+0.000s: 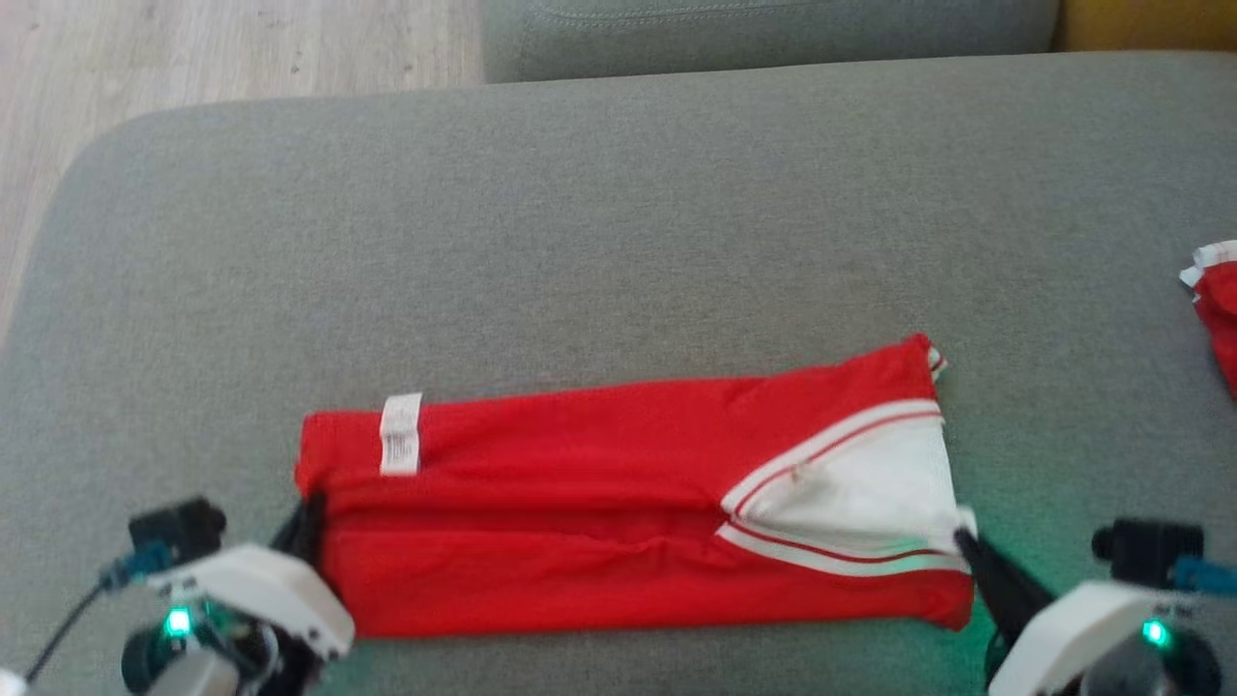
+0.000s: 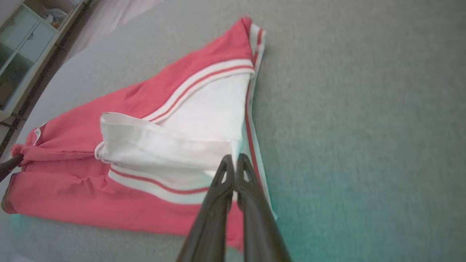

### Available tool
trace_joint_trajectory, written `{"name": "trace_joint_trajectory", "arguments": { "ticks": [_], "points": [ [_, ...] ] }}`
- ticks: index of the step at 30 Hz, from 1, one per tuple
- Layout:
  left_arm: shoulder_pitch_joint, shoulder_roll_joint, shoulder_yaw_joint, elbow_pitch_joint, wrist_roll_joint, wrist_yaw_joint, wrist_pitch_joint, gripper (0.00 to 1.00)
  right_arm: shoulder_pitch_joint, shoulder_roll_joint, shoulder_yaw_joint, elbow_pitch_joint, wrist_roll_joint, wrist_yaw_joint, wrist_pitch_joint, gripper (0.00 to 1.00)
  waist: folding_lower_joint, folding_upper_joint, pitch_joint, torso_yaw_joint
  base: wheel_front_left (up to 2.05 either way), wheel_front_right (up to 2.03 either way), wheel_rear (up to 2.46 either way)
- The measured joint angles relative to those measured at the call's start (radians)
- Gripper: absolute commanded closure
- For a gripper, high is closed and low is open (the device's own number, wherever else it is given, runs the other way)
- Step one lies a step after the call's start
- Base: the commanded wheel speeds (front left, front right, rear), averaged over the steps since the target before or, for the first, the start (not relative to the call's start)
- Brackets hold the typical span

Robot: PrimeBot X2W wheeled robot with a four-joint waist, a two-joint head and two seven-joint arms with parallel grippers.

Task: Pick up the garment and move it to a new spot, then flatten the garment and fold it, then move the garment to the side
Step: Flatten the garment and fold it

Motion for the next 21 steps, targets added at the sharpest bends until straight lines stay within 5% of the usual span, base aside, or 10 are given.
{"name": "trace_joint_trajectory", "arguments": {
  "ticks": [1,2,8,17,21],
  "points": [
    [0.025,0.001,0.002,-0.021,-0.008,0.011,0.009,0.62,0.019,0.016,-0.005,-0.006,0.000,0.000,0.001,0.27,0.0000,0.0000,-0.002,-0.002,0.00,0.00,0.00],
    [0.047,0.003,0.003,-0.039,-0.013,0.021,0.016,0.00,0.036,0.026,-0.007,-0.013,-0.004,0.000,0.001,0.00,0.0000,0.0000,-0.003,-0.002,0.00,0.00,0.00],
    [0.134,0.012,0.023,-0.136,0.003,0.082,-0.037,0.00,0.070,0.071,-0.032,-0.069,-0.055,0.000,-0.067,0.00,0.0001,0.0000,-0.019,-0.002,0.00,0.00,0.00],
    [0.179,0.025,0.019,-0.320,0.238,0.244,-0.293,0.00,0.032,0.081,-0.079,-0.176,-0.258,0.000,-0.225,0.00,0.0002,0.0000,-0.032,0.013,0.00,0.00,0.00],
    [0.177,0.026,-0.018,-0.398,0.322,0.275,-0.329,0.00,-0.002,0.093,-0.082,-0.216,-0.325,0.000,-0.251,0.00,0.0002,0.0000,-0.037,0.025,0.00,0.00,0.00]
  ]
}}
